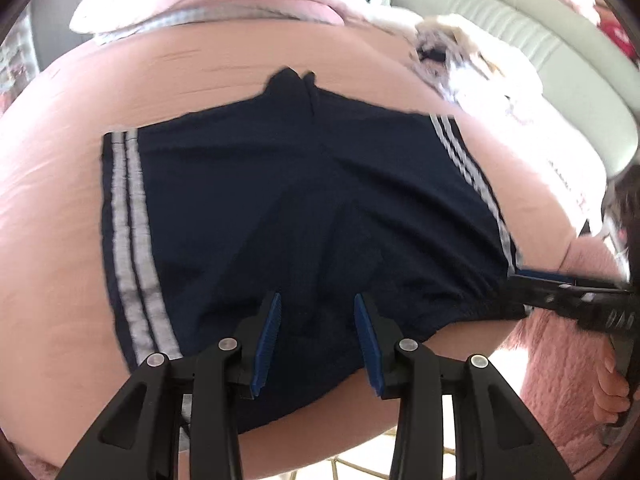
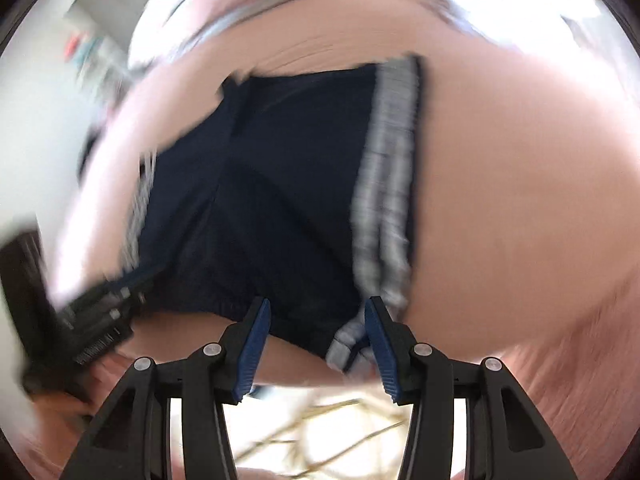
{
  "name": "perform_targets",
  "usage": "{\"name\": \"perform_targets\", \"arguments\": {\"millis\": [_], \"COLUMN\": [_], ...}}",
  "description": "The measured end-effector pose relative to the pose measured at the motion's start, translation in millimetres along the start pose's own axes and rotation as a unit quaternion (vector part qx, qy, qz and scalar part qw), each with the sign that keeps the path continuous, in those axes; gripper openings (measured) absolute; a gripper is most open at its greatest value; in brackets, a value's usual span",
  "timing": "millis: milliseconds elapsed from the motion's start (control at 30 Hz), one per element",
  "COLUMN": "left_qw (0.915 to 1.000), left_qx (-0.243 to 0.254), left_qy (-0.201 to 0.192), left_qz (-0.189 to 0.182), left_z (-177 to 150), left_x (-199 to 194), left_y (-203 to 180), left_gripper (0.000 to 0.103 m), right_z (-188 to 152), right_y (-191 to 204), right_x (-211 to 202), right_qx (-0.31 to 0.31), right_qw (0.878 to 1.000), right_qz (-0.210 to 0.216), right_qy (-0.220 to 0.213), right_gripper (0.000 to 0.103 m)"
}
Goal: Fold clothes
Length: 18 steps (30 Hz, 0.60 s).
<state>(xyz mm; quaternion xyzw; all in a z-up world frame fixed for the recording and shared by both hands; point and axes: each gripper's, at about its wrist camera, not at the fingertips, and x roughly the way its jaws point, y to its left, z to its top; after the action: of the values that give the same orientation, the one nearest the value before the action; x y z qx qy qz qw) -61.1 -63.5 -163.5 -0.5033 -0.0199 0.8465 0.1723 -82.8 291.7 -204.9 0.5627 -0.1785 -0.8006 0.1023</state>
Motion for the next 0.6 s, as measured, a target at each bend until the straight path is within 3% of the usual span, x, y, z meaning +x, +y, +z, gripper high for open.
{"name": "perform_targets", "arguments": {"millis": [133, 233, 333, 467, 533, 600], "left_qw": [0.9989, 0.9987, 0.9991, 0.9988, 0.9985, 0.9975], "left_qx": [-0.042, -0.043, -0.034, -0.040, -0.046, -0.059], "left_qy": [0.005, 0.001, -0.001, 0.006, 0.006, 0.003], "left_qz": [-0.020, -0.027, -0.026, -0.028, -0.030, -0.038], "left_z": [4, 9, 8, 9, 8, 3], "left_x": [7, 18, 15, 19, 18, 13], "left_y": [19, 11, 9, 9, 10, 13], "left_gripper": [0.035, 0.035, 0.035, 0.035, 0.035, 0.035], "right_z": [3, 5, -14, -16, -16, -15], "right_y": [-16, -19, -22, -28, -23, -15], "right_x": [1, 2, -5, 7, 11, 16], "right_qx": [0.046, 0.059, 0.101, 0.106, 0.096, 0.075], "right_qw": [0.998, 0.998, 0.995, 0.994, 0.995, 0.997], "right_qz": [0.030, 0.020, -0.002, 0.013, 0.017, 0.016], "right_qy": [0.009, 0.010, -0.018, 0.023, 0.016, 0.010], "right_gripper": [0.049, 0.043, 0.046, 0.047, 0.047, 0.038]}}
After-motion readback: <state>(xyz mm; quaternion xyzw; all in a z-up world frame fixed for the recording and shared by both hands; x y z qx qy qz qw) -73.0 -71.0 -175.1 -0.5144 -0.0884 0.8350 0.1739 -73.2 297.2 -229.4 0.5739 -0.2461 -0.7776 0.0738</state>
